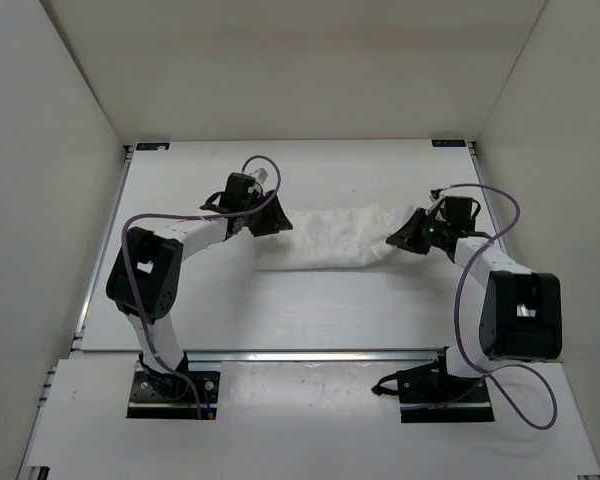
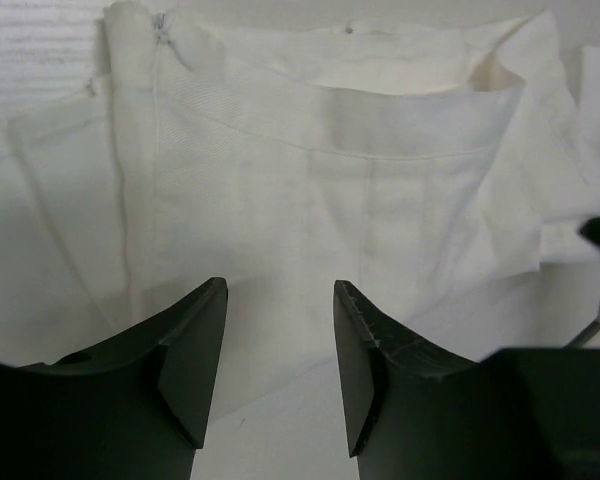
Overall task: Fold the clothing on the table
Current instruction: Fold the skirt
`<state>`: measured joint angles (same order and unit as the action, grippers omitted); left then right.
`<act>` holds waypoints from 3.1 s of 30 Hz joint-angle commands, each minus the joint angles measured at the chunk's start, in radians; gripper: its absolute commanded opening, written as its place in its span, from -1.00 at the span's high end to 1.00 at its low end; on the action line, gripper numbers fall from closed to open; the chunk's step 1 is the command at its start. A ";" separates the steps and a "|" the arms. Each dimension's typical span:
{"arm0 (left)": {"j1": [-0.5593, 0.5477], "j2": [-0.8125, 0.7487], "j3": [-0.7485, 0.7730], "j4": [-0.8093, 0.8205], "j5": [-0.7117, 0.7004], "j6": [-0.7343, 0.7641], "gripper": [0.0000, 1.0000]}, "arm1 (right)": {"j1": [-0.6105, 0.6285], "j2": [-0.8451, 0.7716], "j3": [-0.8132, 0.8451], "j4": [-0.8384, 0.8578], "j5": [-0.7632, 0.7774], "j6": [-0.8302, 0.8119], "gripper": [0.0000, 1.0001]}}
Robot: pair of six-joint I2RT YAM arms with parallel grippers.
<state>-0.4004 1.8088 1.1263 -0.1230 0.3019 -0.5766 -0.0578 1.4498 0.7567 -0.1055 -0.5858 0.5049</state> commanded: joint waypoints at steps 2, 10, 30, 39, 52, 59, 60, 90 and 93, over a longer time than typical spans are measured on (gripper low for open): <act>0.066 -0.084 -0.005 -0.014 0.112 -0.014 -0.16 | 0.044 0.082 0.188 -0.097 -0.005 -0.088 1.00; 0.130 -0.184 -0.230 0.003 0.149 0.023 -0.08 | 0.170 0.170 0.417 -0.247 0.043 -0.164 1.00; 0.124 0.043 -0.252 0.040 0.131 0.055 0.99 | 0.469 0.480 1.102 -0.576 0.083 -0.269 1.00; 0.144 0.043 -0.284 0.088 0.154 0.037 1.00 | 0.688 0.557 1.017 -0.381 0.043 -0.103 0.98; 0.166 0.031 -0.325 0.141 0.187 0.006 0.87 | 0.722 0.713 1.012 -0.325 -0.068 -0.082 0.99; 0.179 -0.201 -0.404 0.148 0.204 -0.052 0.77 | 0.724 0.741 1.050 -0.353 -0.040 -0.091 1.00; 0.184 -0.224 -0.416 0.137 0.207 -0.052 0.74 | 0.724 0.738 1.047 -0.344 -0.034 -0.089 1.00; 0.285 -1.092 -0.591 0.042 -0.135 -0.307 0.26 | 0.807 0.543 1.019 -0.240 0.039 -0.185 -0.02; 0.279 -1.091 -0.589 0.057 -0.104 -0.316 0.27 | 0.734 0.425 0.756 0.039 -0.029 -0.099 -0.01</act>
<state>-0.1211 0.7292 0.4995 -0.0647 0.1825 -0.8761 0.7547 1.9961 1.6268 -0.3454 -0.5560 0.3252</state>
